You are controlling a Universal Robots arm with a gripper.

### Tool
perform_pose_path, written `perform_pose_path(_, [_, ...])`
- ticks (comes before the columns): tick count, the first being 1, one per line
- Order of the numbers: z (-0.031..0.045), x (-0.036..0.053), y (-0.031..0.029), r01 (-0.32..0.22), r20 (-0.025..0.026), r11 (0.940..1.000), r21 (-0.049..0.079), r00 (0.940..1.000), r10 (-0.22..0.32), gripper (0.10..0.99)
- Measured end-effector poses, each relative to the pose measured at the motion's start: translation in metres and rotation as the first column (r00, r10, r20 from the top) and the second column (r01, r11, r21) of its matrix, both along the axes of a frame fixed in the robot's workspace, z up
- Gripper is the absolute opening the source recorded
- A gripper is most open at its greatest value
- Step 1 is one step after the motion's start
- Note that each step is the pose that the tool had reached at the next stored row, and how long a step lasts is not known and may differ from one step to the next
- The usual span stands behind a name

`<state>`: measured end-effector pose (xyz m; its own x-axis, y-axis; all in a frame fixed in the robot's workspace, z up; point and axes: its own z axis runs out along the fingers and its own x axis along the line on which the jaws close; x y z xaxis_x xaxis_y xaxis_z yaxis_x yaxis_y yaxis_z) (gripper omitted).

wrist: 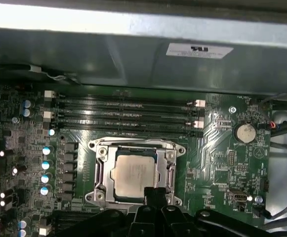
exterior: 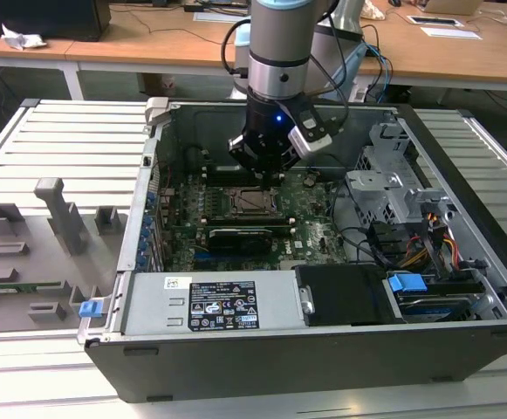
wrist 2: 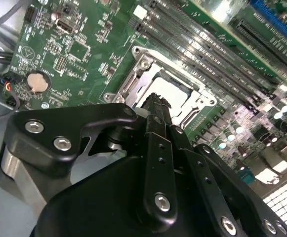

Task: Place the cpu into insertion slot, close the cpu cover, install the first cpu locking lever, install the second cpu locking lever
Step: 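Install the second cpu locking lever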

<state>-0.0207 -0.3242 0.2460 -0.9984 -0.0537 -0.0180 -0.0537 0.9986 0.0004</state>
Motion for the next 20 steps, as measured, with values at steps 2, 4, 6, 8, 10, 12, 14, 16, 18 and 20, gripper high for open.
perform_pose_path(2, [0.0,0.0001,-0.0065,0.0,-0.0063,1.0,0.008,1.0,0.0,0.106])
perform_pose_path(4, [-0.0001,0.0001,-0.0089,0.0,-0.0106,0.9999,0.016,0.9999,0.0,0.106])
perform_pose_path(6, [-0.0003,0.0001,-0.0114,0.0,-0.0113,0.9997,0.024,0.9999,0.0,0.106])
perform_pose_path(8, [-0.0005,0.0001,-0.0146,0.0,-0.0112,0.9995,0.032,0.9999,0.0,0.106])
perform_pose_path(10, [-0.0005,0.0001,-0.0178,0.0,-0.0112,0.9994,0.036,0.9999,0.0,0.106])
perform_pose_path(12, [-0.0005,0.0001,-0.0216,0.0,-0.0112,0.9991,0.042,0.9999,0.0,0.106])
perform_pose_path(14, [-0.0005,0.0001,-0.024,0.0,-0.0112,0.999,0.045,0.9999,0.0,0.106])
perform_pose_path(16, [-0.0005,0.0001,-0.0264,0.0,-0.0112,0.9989,0.047,0.9999,0.0,0.106])
perform_pose_path(18, [-0.0005,0.0001,-0.0281,0.0,-0.0112,0.9989,0.048,0.9999,0.0,0.106])
perform_pose_path(20, [-0.0005,0.0001,-0.0302,0.0,-0.0112,0.9988,0.048,0.9999,0.0,0.106])
